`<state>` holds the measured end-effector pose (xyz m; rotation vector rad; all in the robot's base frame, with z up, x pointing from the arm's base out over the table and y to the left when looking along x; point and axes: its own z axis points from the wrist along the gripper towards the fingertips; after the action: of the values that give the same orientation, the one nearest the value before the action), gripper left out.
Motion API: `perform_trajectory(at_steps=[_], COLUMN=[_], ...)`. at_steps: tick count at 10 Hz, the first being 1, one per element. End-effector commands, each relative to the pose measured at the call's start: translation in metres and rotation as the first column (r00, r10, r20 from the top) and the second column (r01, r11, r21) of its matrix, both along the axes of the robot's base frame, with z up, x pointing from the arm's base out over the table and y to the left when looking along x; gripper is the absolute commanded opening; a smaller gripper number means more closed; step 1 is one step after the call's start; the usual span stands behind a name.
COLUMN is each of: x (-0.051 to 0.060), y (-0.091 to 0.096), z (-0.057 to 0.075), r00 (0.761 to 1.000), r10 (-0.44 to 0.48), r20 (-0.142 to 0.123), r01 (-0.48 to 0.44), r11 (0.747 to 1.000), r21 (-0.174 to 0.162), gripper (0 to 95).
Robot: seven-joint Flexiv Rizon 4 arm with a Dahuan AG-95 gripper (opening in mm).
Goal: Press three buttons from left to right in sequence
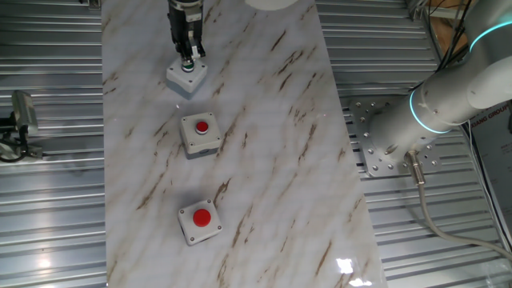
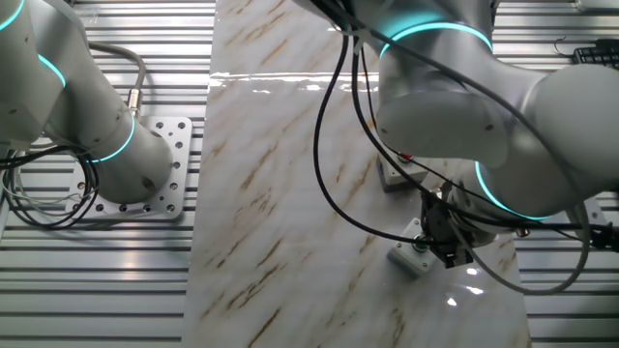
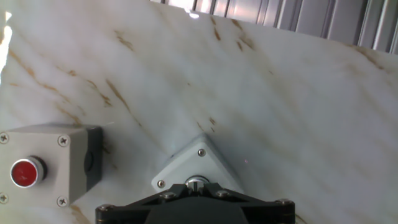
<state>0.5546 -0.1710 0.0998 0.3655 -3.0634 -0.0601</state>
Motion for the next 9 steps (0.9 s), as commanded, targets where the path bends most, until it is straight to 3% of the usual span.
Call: perform_trajectory(at_steps=[1, 9], x=[0.0012, 0.0027], y=[0.0002, 0.004], z=[-0.0009, -0.0032], r00=[1.0, 1.0], r10=[0.001, -0.01], r20=[-0.001, -0.004], r01=[-0.001, 0.01], r11=[1.0, 1.0], r21=[0.0, -0.004], gripper=[0.0, 0.0])
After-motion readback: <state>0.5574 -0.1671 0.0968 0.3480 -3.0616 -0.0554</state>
